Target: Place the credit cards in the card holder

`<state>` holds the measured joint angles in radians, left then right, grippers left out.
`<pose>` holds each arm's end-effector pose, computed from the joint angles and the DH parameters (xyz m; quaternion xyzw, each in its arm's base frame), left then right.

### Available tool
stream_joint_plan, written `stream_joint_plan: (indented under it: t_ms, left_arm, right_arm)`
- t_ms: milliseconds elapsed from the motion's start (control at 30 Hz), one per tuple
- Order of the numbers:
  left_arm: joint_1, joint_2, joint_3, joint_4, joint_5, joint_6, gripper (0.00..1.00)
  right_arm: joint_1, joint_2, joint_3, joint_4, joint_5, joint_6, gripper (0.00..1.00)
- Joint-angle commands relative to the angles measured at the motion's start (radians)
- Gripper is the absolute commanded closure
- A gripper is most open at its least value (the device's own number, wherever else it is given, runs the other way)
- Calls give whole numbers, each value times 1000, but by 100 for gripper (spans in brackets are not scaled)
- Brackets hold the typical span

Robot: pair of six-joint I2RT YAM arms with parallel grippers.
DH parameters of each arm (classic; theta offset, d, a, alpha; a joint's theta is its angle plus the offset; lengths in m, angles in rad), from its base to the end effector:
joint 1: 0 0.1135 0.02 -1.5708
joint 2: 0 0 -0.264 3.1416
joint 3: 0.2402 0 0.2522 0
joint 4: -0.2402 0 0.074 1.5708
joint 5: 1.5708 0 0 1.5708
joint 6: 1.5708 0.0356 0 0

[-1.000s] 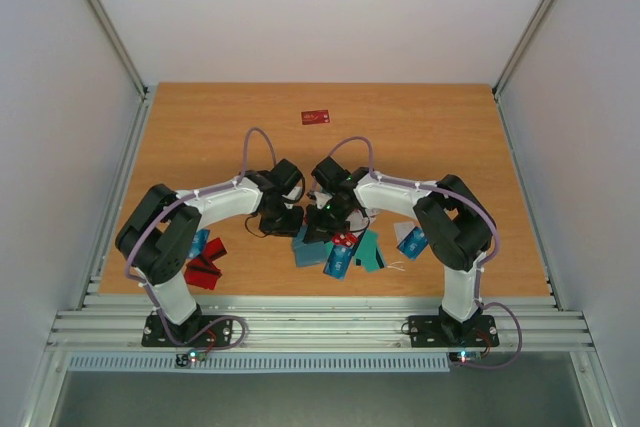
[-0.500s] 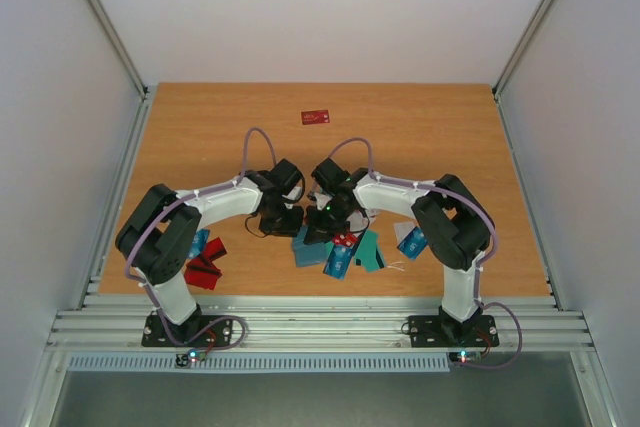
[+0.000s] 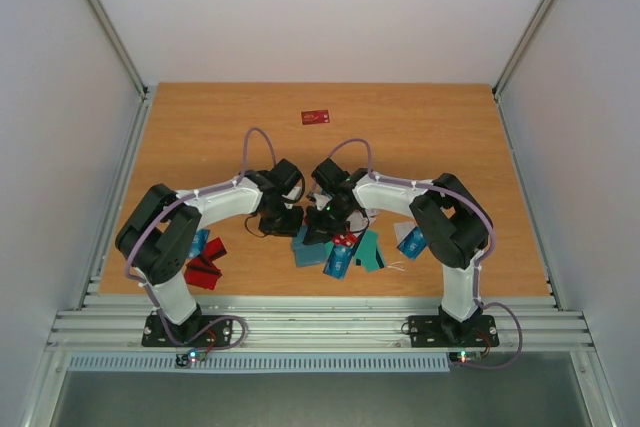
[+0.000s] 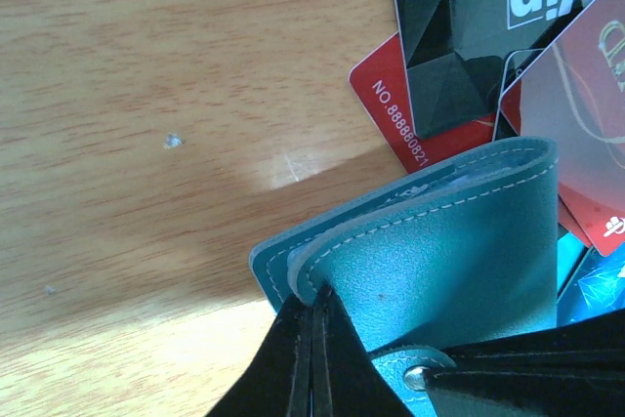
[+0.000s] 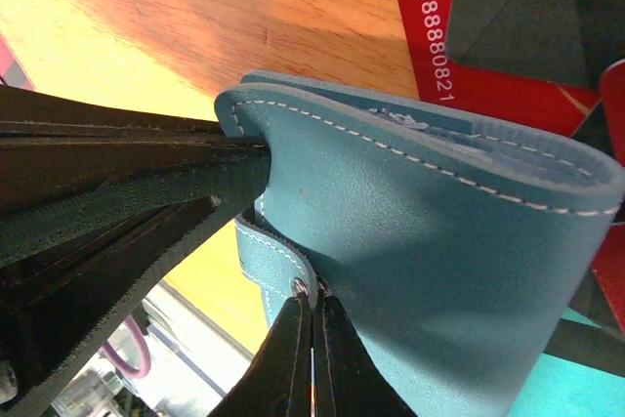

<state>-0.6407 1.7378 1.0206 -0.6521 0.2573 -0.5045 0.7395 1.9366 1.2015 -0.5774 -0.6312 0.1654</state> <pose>0.2428 -0.1923 0.1518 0.0800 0.9835 -0.1613 0.0147 0.2537 0.2599 0.1409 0.3052 -0.8928 -0.3303 0.0244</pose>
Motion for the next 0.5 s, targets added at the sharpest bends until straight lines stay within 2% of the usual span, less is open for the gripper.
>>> stream_joint_plan:
  t_ms: [0, 467]
  left_arm:
    - [1, 43, -33, -31, -47, 12, 100]
    - [1, 31, -38, -26, -46, 5, 100]
  right_arm:
    - [3, 60, -38, -52, 109, -36, 99]
    - [26, 167, -27, -162, 250, -30, 99]
